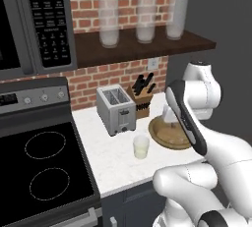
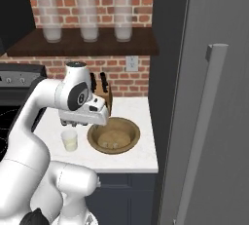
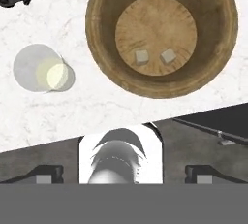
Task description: Grab a lemon wedge from the fridge and one ice cube from the ice bowl, and put them in the glass of lemonade.
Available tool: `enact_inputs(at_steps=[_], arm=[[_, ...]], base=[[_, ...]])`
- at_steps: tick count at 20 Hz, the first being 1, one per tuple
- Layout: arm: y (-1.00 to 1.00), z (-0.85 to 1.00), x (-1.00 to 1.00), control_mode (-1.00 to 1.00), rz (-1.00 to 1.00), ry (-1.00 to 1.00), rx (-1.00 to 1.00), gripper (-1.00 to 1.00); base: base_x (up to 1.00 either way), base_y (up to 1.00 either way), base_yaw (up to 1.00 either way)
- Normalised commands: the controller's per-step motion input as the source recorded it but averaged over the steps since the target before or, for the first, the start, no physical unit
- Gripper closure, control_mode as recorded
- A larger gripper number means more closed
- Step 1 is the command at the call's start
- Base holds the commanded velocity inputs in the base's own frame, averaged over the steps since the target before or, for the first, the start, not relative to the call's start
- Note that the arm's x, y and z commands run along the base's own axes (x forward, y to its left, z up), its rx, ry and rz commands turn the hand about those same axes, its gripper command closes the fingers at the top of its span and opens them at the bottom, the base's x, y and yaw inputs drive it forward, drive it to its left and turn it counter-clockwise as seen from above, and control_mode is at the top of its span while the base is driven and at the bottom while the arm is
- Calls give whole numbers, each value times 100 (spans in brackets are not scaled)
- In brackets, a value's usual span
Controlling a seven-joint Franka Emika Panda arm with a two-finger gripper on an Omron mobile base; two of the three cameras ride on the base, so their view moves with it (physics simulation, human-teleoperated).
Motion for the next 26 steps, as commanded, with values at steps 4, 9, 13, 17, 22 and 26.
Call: enact_inputs(at_steps=[4, 9, 13, 17, 22, 26], arm=[[-30, -46, 0, -100, 26, 0, -12, -100], [-43, -63, 0, -100, 35, 0, -10, -100], [-31, -24, 7, -100, 25, 3, 0, -100], [-1, -1, 29, -100, 9, 18, 0, -100], [0, 0, 45, -100, 0, 12, 0, -100], [-11, -8, 28, -100, 0, 3, 0, -100]], base=[[0, 0, 0], [0, 0, 0], [0, 0, 0], [0, 0, 0], [0, 0, 0], [0, 0, 0]])
